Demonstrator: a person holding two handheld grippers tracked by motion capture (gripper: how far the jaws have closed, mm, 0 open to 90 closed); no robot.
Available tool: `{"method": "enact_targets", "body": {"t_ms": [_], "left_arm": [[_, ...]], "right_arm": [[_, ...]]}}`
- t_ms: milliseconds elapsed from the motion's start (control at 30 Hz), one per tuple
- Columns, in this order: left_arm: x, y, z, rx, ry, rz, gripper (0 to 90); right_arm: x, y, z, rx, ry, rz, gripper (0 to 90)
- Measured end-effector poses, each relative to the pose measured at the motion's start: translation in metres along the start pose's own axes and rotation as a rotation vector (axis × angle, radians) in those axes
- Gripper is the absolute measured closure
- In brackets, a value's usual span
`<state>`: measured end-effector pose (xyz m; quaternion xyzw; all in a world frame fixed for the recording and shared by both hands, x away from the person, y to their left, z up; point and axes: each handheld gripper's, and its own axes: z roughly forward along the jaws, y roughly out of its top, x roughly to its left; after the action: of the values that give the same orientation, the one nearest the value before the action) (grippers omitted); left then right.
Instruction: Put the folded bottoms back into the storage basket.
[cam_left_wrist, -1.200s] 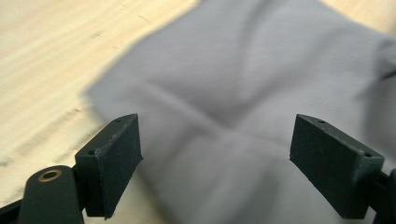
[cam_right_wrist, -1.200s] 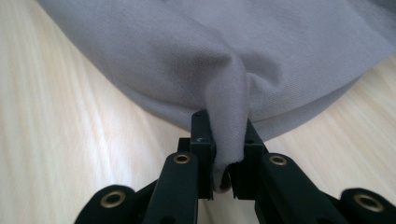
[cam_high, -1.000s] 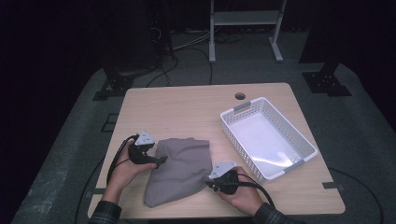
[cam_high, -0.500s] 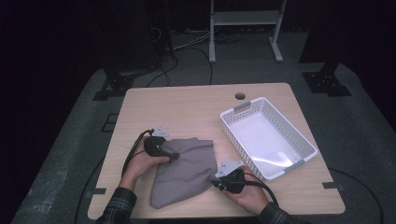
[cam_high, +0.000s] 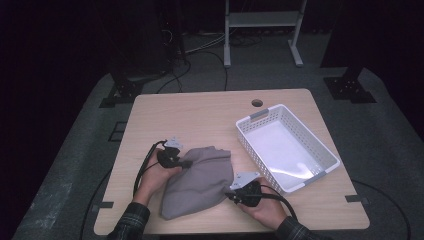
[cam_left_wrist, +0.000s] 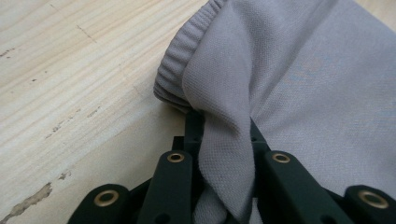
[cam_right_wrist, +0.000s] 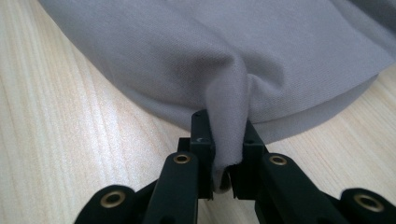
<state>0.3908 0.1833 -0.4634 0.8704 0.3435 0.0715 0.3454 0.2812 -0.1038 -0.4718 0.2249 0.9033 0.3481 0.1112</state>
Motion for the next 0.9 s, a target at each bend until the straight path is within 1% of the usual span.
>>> {"method": "enact_targets", "body": {"t_ms": [33,100,167,200,233,300,400,433,500,600,733,900], "left_arm": [[-0.002,0.001,-0.001,0.005,0.017,-0.003,79.4],[-0.003,0.002,-0.002,0.011,0.030,-0.003,80.1],[-0.002,0.002,-0.005,0.006,0.028,-0.018,80.3],[-0.001,0.003,-0.007,0.006,0.030,-0.021,80.3],[0.000,0.003,-0.009,-0.004,0.029,-0.028,80.3],[0.000,0.004,-0.014,-0.012,0.033,-0.029,80.3],[-0.001,0.007,-0.021,-0.026,0.038,-0.035,80.2],[-0.002,0.009,-0.023,-0.025,0.041,-0.029,80.2],[-0.003,0.011,-0.026,-0.030,0.038,-0.035,80.3],[-0.006,0.016,-0.032,-0.030,0.037,-0.031,80.5],[-0.008,0.023,-0.040,-0.051,0.034,-0.031,80.6],[-0.011,0.035,-0.047,-0.068,0.028,-0.015,80.6]], "right_arm": [[0.000,0.000,0.000,0.000,0.000,0.001,80.9],[0.000,0.000,0.000,0.000,-0.002,0.003,81.0],[-0.001,0.001,0.000,0.003,0.001,0.012,81.2],[-0.002,0.001,0.001,-0.002,0.007,0.027,81.3],[-0.003,0.001,0.001,-0.006,0.012,0.037,81.4],[-0.004,0.003,0.001,-0.010,0.011,0.043,81.5],[-0.005,0.006,-0.002,-0.027,0.026,0.058,81.6],[-0.005,0.008,-0.003,-0.033,0.031,0.060,81.6],[-0.005,0.011,-0.006,-0.043,0.032,0.066,81.7],[-0.006,0.016,-0.013,-0.061,0.038,0.077,81.7],[-0.008,0.022,-0.024,-0.088,0.039,0.093,81.7],[-0.014,0.028,-0.037,-0.121,0.044,0.111,81.7]]}}
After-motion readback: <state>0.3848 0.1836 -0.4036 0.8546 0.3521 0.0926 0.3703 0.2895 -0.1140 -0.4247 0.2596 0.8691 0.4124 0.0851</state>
